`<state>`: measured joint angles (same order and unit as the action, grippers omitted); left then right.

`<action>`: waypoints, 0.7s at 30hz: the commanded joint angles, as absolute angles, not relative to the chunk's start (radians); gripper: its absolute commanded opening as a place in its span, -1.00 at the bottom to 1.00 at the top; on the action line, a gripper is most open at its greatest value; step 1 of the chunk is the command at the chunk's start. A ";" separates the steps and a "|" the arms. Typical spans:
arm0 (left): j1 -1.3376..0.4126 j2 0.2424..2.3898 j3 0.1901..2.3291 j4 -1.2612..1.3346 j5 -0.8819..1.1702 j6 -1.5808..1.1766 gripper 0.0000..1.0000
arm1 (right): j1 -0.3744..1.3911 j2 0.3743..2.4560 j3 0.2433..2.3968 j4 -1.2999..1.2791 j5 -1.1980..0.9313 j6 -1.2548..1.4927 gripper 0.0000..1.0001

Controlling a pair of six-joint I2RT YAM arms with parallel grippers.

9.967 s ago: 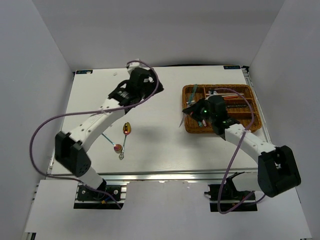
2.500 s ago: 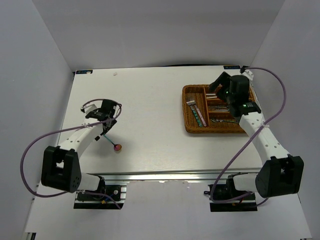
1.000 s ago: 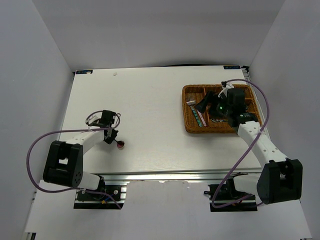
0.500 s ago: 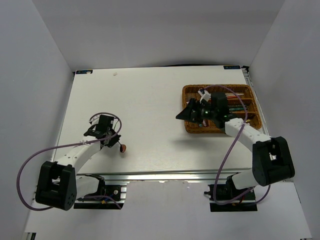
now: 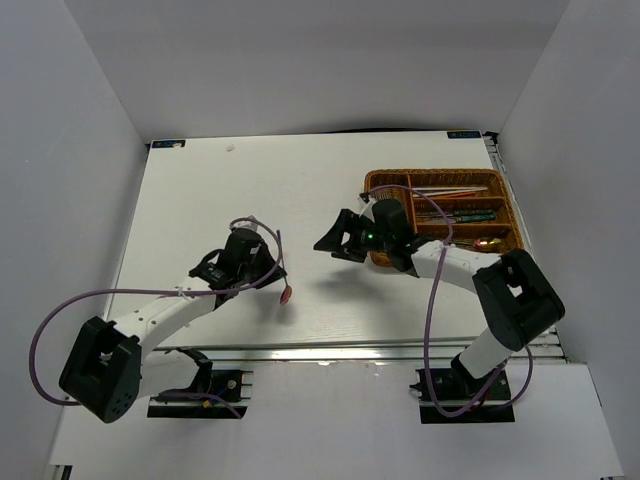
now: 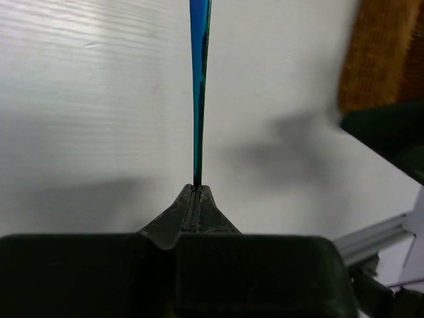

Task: Sort the eating utensils into containers

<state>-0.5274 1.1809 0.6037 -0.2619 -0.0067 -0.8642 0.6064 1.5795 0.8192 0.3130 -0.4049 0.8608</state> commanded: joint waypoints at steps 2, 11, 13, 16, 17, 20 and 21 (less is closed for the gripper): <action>-0.574 1.150 0.615 -0.088 0.121 -0.836 -1.00 | 0.656 1.629 0.885 0.374 -0.304 0.933 0.59; -0.638 1.180 0.634 -0.020 0.170 -0.815 -1.00 | 0.712 1.706 0.950 0.342 -0.275 0.928 0.52; -0.644 1.192 0.635 -0.012 0.182 -0.813 -1.00 | 0.718 1.710 0.951 0.342 -0.268 0.920 0.49; -0.655 1.204 0.641 -0.011 0.184 -0.808 -1.00 | 0.727 1.718 0.953 0.341 -0.262 0.908 0.30; -0.657 1.206 0.644 -0.008 0.183 -0.808 -1.00 | 0.729 1.724 0.954 0.341 -0.261 0.905 0.03; -0.660 1.210 0.655 -0.018 0.176 -0.796 -1.00 | 0.730 1.724 0.950 0.348 -0.267 0.893 -0.60; -0.660 1.216 0.667 -0.037 0.172 -0.790 -1.00 | 0.732 1.723 0.940 0.365 -0.271 0.891 -0.72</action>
